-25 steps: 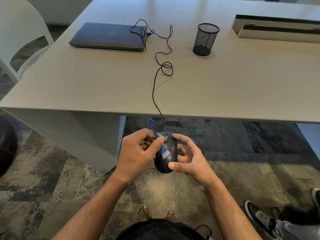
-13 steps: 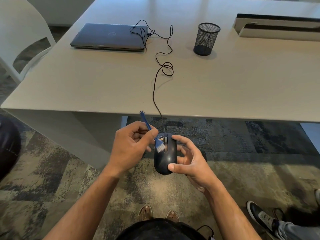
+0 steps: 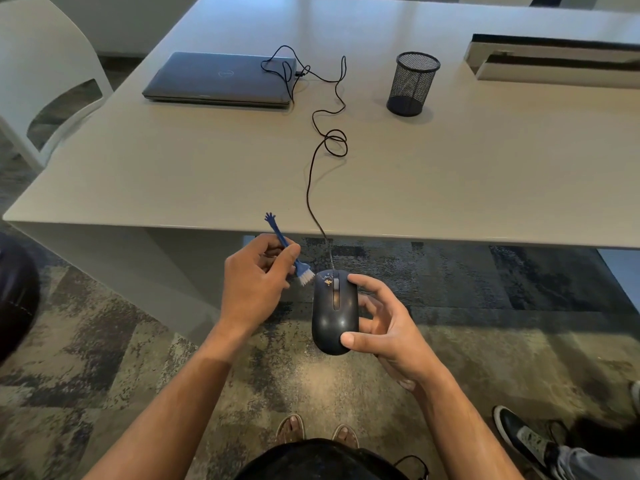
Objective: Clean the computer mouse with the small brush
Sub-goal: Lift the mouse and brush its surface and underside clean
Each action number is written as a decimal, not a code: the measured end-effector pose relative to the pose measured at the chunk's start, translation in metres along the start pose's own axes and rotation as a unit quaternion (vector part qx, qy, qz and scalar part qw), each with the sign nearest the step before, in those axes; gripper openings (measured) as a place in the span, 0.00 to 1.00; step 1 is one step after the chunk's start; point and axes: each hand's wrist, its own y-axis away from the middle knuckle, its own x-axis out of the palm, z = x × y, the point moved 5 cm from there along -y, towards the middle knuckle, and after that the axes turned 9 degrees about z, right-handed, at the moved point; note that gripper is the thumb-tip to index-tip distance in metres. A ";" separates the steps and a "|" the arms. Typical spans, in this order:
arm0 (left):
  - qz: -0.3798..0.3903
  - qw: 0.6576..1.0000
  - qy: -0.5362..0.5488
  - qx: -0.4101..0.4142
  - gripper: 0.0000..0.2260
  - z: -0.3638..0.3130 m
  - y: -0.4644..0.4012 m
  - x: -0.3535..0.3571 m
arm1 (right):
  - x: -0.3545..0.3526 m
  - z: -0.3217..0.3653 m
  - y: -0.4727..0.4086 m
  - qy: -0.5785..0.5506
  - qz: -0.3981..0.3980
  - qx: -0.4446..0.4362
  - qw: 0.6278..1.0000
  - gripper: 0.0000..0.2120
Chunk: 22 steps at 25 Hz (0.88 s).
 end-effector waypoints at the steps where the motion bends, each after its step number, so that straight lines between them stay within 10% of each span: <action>1: 0.012 1.000 0.026 0.004 0.01 0.000 0.001 0.000 | 0.000 0.000 0.000 -0.001 -0.001 0.000 1.000 0.39; 6: 0.136 0.989 0.046 0.039 0.03 -0.008 0.008 0.011 | 0.002 0.001 -0.001 -0.003 0.004 0.000 1.000 0.38; 17: -0.010 0.996 -0.072 0.052 0.04 -0.008 -0.007 0.010 | -0.001 0.000 0.005 0.007 0.015 0.011 1.000 0.38; 22: 0.112 0.991 0.046 0.064 0.02 -0.019 0.001 0.020 | 0.000 0.001 0.004 0.005 0.013 0.016 1.000 0.39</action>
